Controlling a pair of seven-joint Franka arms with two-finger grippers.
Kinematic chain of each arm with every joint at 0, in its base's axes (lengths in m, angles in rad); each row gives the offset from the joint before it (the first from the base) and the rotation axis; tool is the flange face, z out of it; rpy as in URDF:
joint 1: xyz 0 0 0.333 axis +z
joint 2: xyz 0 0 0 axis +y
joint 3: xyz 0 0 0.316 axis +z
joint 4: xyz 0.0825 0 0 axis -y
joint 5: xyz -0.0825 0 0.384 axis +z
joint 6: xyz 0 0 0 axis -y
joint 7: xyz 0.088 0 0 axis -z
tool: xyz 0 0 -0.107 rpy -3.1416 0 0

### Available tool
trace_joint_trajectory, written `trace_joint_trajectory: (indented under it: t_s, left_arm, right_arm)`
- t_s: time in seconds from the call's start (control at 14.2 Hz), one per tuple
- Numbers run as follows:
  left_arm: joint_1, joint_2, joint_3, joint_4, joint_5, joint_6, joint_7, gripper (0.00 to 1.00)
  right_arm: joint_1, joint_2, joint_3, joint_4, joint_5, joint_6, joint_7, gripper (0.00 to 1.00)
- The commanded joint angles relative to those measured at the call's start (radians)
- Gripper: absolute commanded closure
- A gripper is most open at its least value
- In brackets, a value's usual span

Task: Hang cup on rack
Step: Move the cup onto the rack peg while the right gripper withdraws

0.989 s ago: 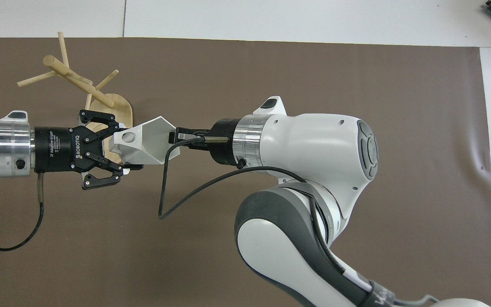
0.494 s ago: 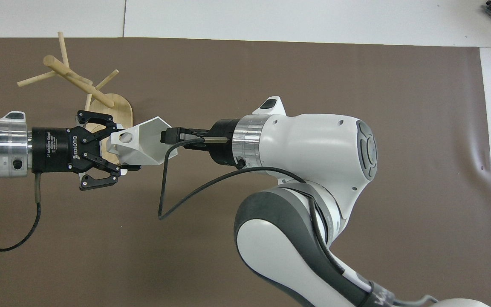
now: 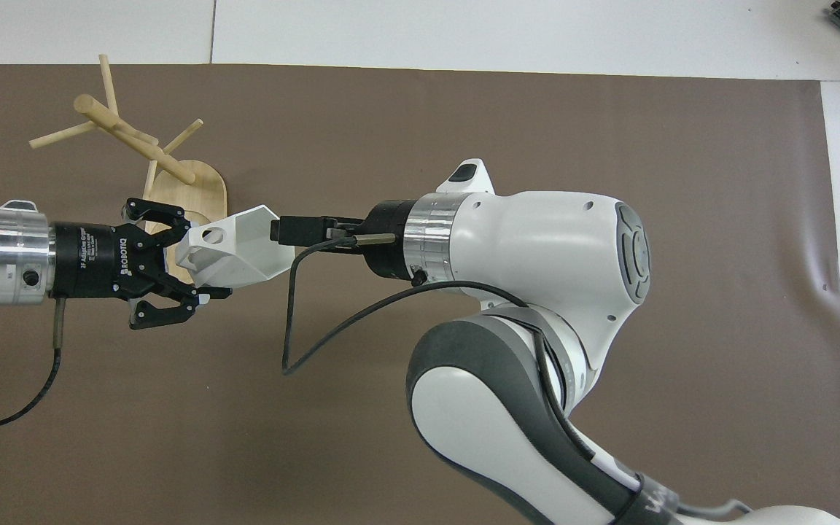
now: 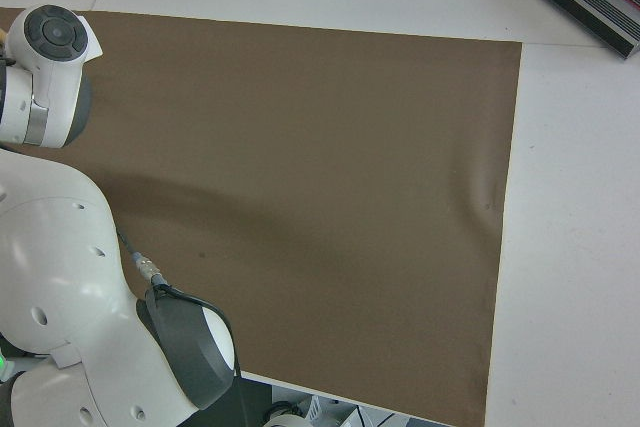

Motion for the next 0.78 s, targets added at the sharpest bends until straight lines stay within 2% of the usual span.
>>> trace_joint_trajectory:
  t_s: [0.0,0.42,0.71]
  left_arm:
    - [-0.021,0.005,-0.001,-0.015,0.048,0.115,-0.139,1.00]
    - [-0.018,0.044,0.001,-0.016,0.049,0.255,-0.256,1.00]
    - [-0.037,0.071,-0.001,-0.016,0.049,0.333,-0.342,1.00]
  right_arm:
    - [-0.016,0.006,0.012,-0.006,-0.012,0.011,-0.020,0.00]
    - [-0.022,0.000,-0.013,-0.023,-0.013,0.010,-0.020,0.00]
    - [-0.022,-0.017,-0.114,-0.040,-0.025,0.005,-0.020,0.00]
